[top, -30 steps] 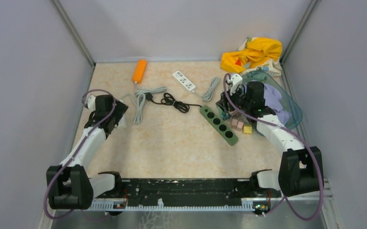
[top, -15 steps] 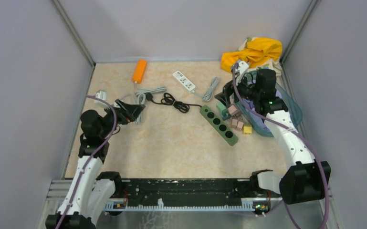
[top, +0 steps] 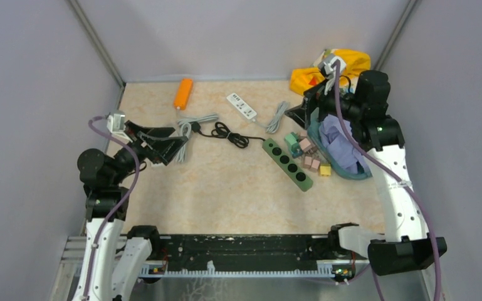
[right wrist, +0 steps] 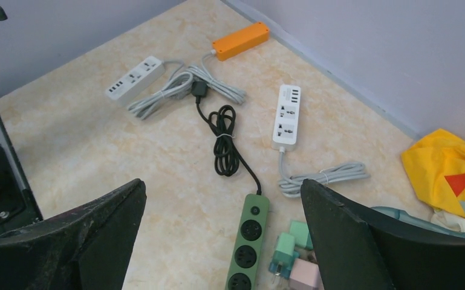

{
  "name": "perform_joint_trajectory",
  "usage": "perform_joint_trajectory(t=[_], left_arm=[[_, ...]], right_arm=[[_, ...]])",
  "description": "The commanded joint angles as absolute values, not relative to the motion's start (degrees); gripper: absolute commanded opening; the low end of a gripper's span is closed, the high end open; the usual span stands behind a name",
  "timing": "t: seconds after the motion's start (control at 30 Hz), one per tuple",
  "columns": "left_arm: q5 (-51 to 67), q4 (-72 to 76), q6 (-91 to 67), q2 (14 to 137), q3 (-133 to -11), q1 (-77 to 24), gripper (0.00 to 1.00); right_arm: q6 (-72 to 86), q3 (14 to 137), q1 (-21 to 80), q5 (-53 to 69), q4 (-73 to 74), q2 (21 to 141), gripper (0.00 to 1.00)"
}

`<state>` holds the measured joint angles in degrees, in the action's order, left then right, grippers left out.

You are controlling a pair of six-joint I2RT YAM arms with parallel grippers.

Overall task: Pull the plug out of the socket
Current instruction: Reset both arms

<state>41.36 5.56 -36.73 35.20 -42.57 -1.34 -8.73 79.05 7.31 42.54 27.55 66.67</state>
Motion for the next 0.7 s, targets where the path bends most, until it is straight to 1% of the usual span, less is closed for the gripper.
perform_joint_trajectory(t=[0.0, 0.13, 0.2, 0.33, 0.67], left_arm=[[43.98, 1.92, -34.74, 32.53, -46.53, -1.23, 1.00], [44.60, -0.32, -33.45, 31.74, -49.10, -1.20, 1.00], [45.10, -0.67, -33.30, 31.56, -49.78, -1.18, 1.00], [46.01, -0.77, -33.58, 31.14, -49.94, -1.21, 1.00], [47.16, -2.79, -32.51, 30.54, -50.73, -1.20, 1.00]], right_arm=[[-7.52, 84.45, 6.93, 45.90, 34.24, 63.82, 0.98], [0.47, 87.23, 6.94, 41.63, 33.50, 63.56, 0.99], [1.93, 88.80, 6.94, 39.83, 34.52, 63.32, 0.99], [2.52, 90.47, 6.94, 38.81, 36.55, 62.57, 0.99], [1.43, 89.69, 6.94, 35.82, 38.14, 60.33, 0.99]])
